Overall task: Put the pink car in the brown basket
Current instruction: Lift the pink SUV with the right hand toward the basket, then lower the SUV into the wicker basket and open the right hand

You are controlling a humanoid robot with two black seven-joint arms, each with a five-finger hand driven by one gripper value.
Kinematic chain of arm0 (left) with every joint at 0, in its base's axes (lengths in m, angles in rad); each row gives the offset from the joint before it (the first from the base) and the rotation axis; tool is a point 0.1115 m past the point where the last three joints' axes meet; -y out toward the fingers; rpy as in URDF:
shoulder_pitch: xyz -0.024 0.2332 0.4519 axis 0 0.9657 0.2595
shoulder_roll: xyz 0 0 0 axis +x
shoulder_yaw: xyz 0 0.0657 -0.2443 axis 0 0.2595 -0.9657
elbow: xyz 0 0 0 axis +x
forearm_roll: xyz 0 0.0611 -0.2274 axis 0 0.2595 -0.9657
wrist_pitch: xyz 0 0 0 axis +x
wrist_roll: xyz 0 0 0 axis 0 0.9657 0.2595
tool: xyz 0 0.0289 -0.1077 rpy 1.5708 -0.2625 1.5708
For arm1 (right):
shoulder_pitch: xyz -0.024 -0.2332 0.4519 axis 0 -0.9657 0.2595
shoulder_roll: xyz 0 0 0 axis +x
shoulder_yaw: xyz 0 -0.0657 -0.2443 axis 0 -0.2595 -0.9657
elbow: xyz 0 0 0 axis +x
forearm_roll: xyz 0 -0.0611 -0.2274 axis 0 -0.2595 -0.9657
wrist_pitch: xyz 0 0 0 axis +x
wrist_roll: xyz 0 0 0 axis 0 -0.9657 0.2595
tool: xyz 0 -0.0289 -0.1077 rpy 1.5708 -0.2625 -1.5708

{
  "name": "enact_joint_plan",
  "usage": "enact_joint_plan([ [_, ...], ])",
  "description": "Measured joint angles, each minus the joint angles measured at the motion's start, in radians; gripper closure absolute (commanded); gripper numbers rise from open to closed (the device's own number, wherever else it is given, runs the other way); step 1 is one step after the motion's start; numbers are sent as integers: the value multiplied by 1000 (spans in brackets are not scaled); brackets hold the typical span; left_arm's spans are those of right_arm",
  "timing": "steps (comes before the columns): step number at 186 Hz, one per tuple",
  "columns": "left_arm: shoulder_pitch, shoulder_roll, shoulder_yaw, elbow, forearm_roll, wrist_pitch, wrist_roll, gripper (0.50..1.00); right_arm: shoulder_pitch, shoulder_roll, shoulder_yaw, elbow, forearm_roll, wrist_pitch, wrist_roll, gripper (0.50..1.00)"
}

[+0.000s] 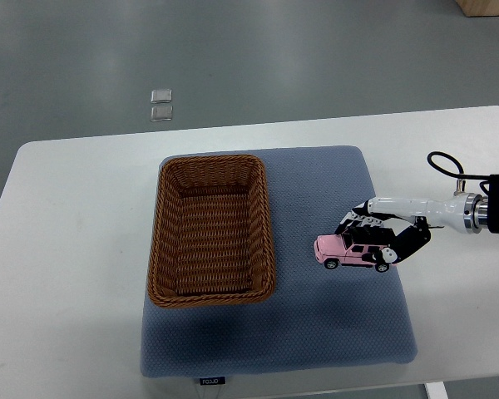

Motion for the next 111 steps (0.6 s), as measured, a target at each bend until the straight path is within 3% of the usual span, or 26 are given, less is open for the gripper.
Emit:
enact_joint_plan([
  [55,0,0,1,0,1,0,0,500,168,31,39,-28,104,31,0,1000],
  [111,0,0,2,-1,1,0,0,500,294,327,-12,-220,126,35,-2,1000],
])
